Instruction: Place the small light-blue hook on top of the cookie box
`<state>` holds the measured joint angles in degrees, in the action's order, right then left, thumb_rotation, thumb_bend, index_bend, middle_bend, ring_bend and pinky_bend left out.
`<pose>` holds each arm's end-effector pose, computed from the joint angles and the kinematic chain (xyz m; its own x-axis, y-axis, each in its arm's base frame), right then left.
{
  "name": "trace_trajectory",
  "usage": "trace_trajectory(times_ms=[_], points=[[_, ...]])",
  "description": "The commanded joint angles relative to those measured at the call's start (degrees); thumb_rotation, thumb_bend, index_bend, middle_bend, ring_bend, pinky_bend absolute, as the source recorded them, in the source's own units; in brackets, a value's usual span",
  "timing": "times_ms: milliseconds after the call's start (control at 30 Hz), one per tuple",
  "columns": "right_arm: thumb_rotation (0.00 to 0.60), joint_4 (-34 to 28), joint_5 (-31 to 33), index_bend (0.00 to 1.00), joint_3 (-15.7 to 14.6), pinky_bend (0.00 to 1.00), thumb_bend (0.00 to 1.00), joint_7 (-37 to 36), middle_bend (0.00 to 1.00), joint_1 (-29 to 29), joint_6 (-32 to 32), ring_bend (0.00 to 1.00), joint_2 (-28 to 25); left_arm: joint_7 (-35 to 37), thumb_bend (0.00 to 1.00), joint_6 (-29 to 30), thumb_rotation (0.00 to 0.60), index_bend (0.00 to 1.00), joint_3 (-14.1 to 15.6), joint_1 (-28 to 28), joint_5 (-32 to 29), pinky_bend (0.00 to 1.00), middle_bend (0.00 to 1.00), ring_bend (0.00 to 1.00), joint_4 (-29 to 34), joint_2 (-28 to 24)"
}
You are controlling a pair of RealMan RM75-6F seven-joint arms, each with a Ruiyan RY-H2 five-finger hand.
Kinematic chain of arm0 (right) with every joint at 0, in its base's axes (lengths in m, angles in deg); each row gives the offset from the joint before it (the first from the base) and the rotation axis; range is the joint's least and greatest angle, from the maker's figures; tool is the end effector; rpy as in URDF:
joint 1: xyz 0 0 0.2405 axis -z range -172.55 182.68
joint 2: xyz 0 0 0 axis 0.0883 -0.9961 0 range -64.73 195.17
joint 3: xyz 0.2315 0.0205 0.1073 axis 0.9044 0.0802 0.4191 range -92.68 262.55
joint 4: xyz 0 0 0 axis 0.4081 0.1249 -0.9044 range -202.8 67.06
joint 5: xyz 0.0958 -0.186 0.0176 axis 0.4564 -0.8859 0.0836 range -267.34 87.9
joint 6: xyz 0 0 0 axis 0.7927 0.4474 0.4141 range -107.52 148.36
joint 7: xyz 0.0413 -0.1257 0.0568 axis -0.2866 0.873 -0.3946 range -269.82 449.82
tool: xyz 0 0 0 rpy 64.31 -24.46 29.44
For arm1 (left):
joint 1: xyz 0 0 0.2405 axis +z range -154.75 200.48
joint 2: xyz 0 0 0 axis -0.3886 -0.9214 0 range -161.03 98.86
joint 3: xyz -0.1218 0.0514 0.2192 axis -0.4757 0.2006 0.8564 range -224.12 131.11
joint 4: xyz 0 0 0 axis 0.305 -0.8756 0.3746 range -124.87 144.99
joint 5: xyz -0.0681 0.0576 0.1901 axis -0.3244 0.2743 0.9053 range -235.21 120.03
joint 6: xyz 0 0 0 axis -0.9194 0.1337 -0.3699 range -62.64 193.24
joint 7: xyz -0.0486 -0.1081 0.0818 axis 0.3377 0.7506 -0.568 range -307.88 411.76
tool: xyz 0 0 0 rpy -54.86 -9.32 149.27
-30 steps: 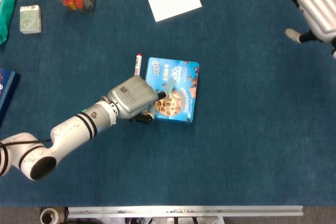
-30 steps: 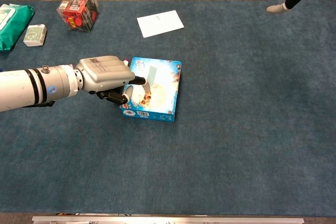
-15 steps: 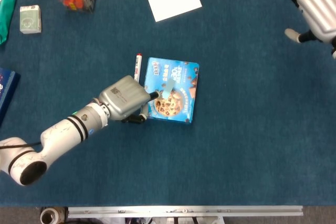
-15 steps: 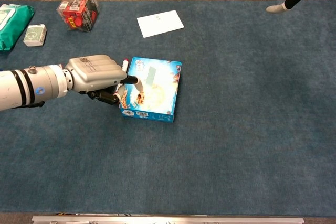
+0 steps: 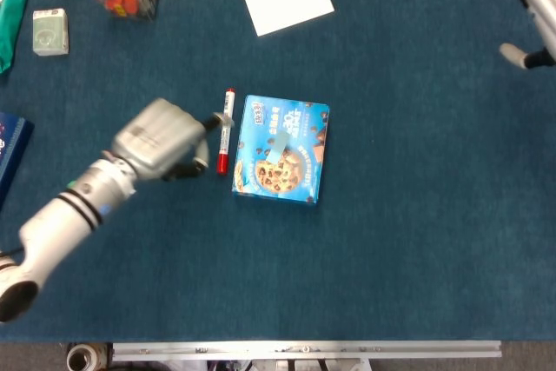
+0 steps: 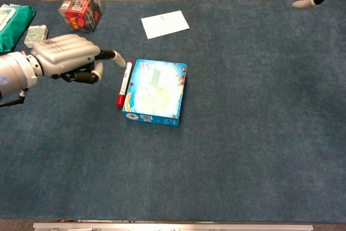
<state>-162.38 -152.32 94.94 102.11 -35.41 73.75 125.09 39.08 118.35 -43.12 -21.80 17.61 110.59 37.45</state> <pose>-0.1943 -0.3670 0.1445 0.5434 -0.1553 0.8250 -0.8298 -0.2480 0.4998 -0.1658 0.2954 0.0429 0.6107 0.3360 0.7170 0.7403 -0.5635 -0.3665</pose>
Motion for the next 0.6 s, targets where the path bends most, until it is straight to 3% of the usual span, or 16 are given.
trace_trajectory(times_ms=[33, 200, 400, 600], points=[[0.6, -0.03, -0.58, 0.12, -0.86, 0.22, 0.19, -0.56, 0.32, 1.68, 1.32, 0.13, -0.93, 4.85, 0.78, 5.89, 0.076, 0.18, -0.72, 4.68, 1.15, 0.92, 0.9, 0.85, -2.04, -2.48], [0.6, 0.17, -1.34, 0.12, -2.24, 0.22, 0.19, -2.3, 0.32, 4.57, 2.96, 0.13, -1.33, 8.97, 0.65, 12.34, 0.069, 0.17, -1.86, 9.88, -0.19, 0.85, 0.71, 0.66, -4.89, -3.73], [0.6, 1.38, -2.41, 0.12, -4.32, 0.22, 0.19, -4.35, 0.32, 9.14, 6.29, 0.13, -0.47, 10.98, 0.47, 20.88, 0.067, 0.17, -2.95, 16.89, -1.74, 0.64, 0.51, 0.49, -9.14, -3.48], [0.6, 1.89, -3.56, 0.12, -5.6, 0.22, 0.18, -5.76, 0.31, 13.72, 10.99, 0.13, 0.13, 13.25, 0.38, 26.7, 0.053, 0.17, -3.61, 22.81, -3.07, 0.46, 0.41, 0.37, -12.0, -2.98]])
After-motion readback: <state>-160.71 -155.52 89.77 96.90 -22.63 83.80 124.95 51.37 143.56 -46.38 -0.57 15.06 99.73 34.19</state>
